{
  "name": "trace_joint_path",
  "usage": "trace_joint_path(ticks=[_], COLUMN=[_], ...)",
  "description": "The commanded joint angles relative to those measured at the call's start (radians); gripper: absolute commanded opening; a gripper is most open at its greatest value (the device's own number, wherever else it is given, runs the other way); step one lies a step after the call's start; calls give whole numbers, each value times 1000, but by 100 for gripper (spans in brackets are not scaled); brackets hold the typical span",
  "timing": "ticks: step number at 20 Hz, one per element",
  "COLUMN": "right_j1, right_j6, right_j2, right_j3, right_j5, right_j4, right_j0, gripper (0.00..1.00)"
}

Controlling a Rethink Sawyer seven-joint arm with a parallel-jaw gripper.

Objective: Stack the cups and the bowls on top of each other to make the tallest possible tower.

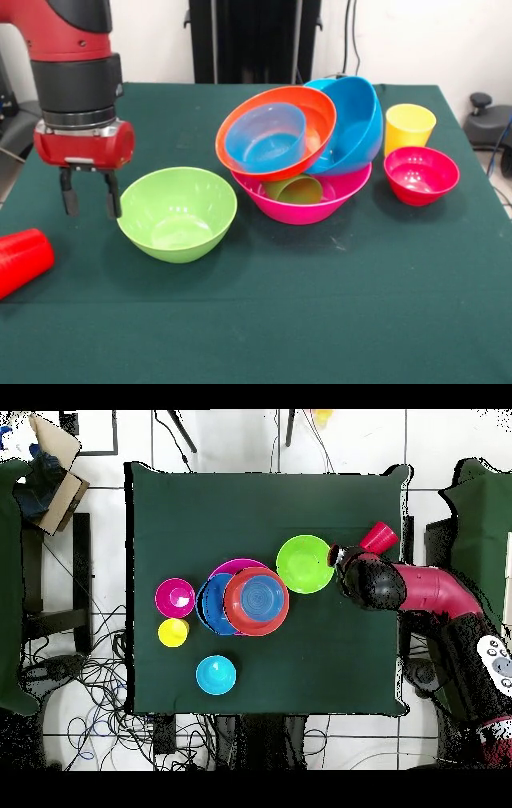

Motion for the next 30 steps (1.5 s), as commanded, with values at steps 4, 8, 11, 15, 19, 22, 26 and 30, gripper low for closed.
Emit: trace_joint_path(ticks=[4,8,11,15,19,22,26,30], right_j1=[-45,-93,-114,-73,-58,-56,-46,-8], right_j6=[-55,-16,-10,0,-18,-14,32,66], right_j2=[-21,-40,-47,-66,-64,-65,-107,-207], right_j3=[89,118,127,84,77,107,157,165], right_j5=[-61,-51,-39,-59,-69,-125,-314,-518], right_j4=[-101,-89,-76,-92,-91,-107,-172,-208], right_j0=[102,132,146,169,157,131,115,148], gripper=[100,100,100,100,100,100,100,100])
